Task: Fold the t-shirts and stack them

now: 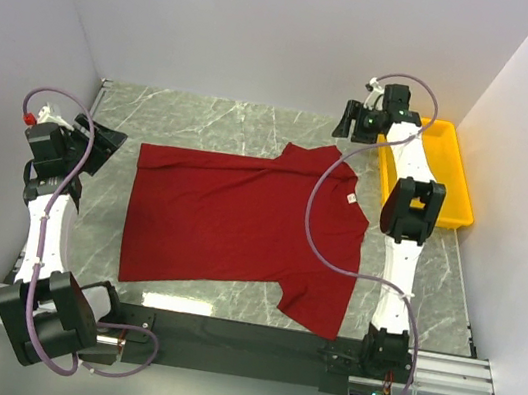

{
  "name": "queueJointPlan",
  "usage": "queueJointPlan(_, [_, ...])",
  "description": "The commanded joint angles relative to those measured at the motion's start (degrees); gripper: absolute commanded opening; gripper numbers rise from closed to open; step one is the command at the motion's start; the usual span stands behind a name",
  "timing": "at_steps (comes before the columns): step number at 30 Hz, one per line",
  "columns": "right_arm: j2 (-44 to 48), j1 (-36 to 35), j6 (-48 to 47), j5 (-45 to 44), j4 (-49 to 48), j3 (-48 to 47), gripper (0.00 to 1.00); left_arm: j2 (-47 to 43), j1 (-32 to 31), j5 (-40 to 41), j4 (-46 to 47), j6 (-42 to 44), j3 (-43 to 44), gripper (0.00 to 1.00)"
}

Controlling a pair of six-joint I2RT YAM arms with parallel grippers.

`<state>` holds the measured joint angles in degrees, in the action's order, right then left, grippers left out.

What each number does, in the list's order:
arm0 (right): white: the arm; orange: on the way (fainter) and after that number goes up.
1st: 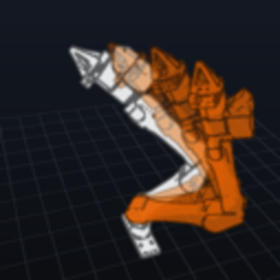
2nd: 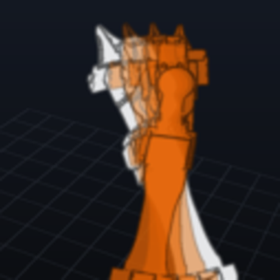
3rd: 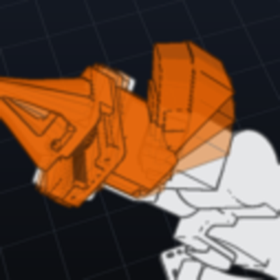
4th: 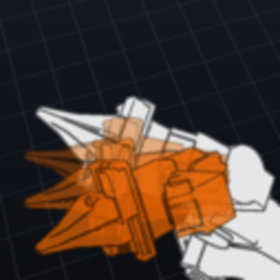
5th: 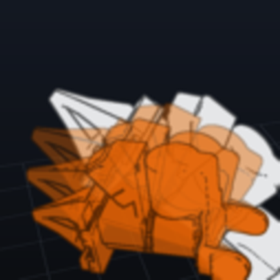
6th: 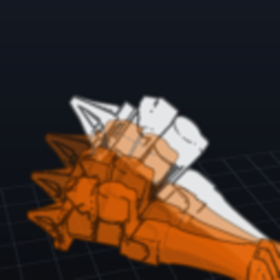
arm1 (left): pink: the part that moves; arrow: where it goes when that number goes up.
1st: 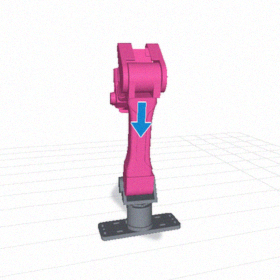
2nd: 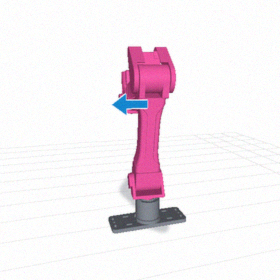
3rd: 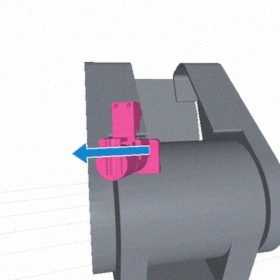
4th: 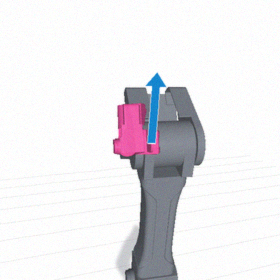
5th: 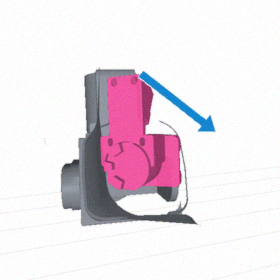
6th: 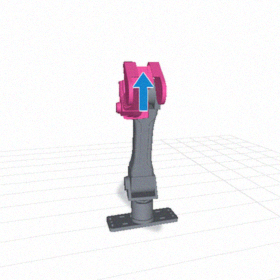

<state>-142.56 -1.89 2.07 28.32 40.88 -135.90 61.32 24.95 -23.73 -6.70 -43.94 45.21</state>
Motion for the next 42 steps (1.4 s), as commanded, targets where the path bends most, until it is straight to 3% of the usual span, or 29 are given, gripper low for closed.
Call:
queueJointPlan(1, [-4.1, -0.2, 0.2, -4.6, 3.4, -5.5, 0.75, -1.3, 0.3, -0.9, 2.6, 1.0, -0.2, 0.73])
queueJointPlan(42, [-10.6, -2.0, -6.1, -1.9, 8.1, -10.8, 0.5, -0.9, 0.2, -0.4, 2.1, 1.4, -0.1, 0.73])
